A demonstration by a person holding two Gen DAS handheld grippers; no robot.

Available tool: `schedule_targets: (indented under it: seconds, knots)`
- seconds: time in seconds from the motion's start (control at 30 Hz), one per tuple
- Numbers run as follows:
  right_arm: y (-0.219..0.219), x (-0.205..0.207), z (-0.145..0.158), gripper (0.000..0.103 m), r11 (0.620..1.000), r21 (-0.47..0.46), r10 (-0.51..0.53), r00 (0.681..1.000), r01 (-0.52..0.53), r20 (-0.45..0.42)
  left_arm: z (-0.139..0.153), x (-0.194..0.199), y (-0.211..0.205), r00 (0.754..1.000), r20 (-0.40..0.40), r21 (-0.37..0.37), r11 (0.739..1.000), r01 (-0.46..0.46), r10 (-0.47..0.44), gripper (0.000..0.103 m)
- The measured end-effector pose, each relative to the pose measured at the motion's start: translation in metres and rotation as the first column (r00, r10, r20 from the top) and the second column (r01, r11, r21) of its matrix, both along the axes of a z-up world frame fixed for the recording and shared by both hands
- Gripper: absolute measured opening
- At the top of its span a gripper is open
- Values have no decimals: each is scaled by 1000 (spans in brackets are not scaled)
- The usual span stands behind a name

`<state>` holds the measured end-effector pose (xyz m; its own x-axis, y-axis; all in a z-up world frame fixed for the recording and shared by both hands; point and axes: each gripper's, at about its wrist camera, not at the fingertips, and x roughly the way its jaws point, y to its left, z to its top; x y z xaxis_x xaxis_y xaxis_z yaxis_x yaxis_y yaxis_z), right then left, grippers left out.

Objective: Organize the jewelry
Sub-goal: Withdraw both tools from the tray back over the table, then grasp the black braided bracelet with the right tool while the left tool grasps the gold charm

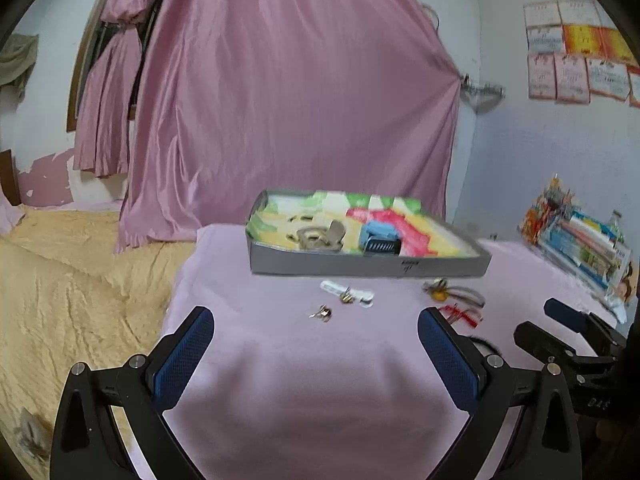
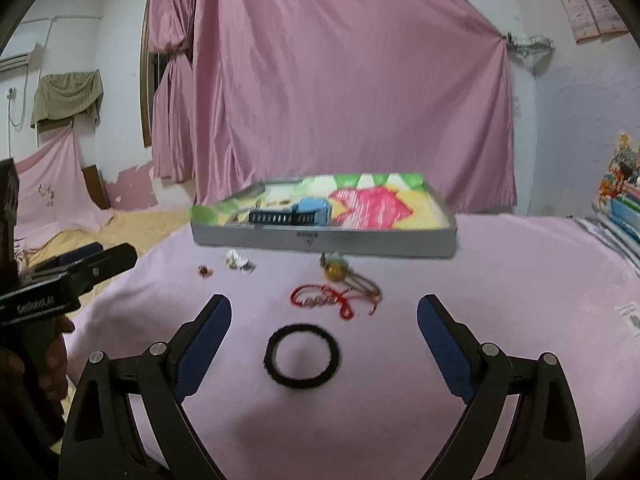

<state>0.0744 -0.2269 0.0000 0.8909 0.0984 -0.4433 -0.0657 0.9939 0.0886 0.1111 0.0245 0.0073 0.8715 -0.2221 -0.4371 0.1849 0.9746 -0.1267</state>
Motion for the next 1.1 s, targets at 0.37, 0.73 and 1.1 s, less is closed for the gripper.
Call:
schedule_targets:
  seconds: [0.37, 0.73, 1.1]
  knots:
    - [8, 22, -15, 88, 1000, 3, 22, 980, -22, -198, -15, 44, 0, 973, -224, 13, 998, 62, -57, 102]
    - [26, 42, -23, 47, 995, -50, 62, 944, -82, -324, -24, 73, -16, 946, -320, 40, 996, 74, -57, 87]
    - [35, 63, -18, 23, 984, -62, 136, 930, -167, -340, -30, 95, -29, 922, -379, 47, 994, 102, -77, 39]
